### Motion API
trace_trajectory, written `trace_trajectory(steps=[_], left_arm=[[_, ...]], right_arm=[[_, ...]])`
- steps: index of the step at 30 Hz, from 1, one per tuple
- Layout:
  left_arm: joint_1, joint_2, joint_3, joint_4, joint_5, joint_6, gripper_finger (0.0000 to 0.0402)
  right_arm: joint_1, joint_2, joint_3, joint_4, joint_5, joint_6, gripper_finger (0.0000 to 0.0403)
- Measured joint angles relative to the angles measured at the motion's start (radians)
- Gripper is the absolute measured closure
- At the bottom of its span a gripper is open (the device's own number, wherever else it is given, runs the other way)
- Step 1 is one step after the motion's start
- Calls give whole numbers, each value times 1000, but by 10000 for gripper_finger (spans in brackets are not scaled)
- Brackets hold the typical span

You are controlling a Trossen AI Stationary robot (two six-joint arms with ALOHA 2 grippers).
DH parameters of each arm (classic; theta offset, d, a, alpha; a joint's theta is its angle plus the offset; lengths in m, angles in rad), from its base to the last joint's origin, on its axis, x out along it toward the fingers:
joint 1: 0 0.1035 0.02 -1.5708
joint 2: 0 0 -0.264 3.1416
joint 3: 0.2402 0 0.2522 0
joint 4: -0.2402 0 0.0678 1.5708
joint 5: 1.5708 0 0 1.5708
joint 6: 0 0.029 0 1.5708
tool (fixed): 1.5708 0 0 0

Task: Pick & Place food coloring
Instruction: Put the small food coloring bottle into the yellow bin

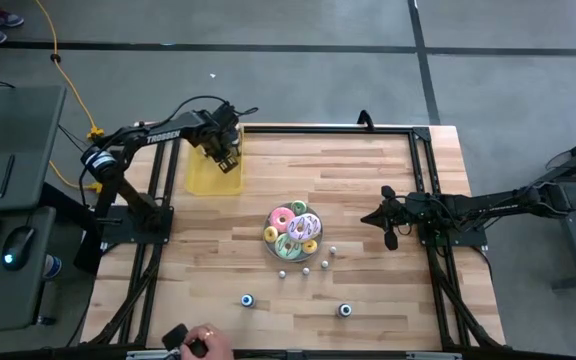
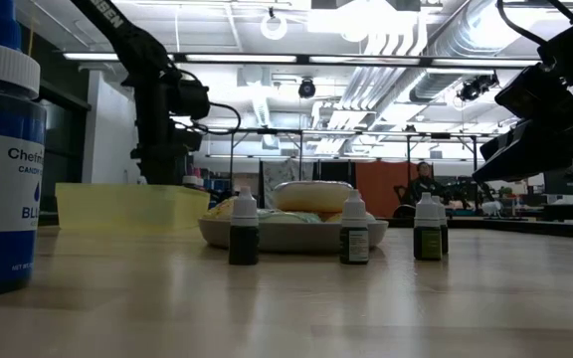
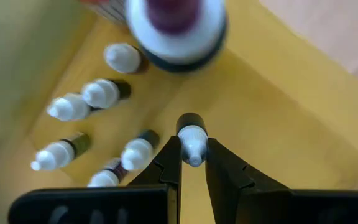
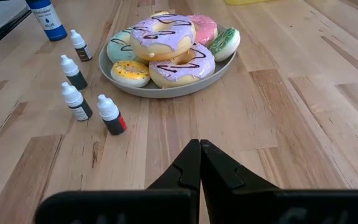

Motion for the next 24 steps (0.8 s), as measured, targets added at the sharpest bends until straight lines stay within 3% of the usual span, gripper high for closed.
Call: trace_trajectory(steps=[17, 24], left_arm=[[61, 66, 2, 30, 18, 40, 363], [59, 72, 3, 45, 17, 30, 327]], right_arm=[[0, 0, 0, 0, 0, 0, 402], [0, 0, 0, 0, 0, 0, 402]])
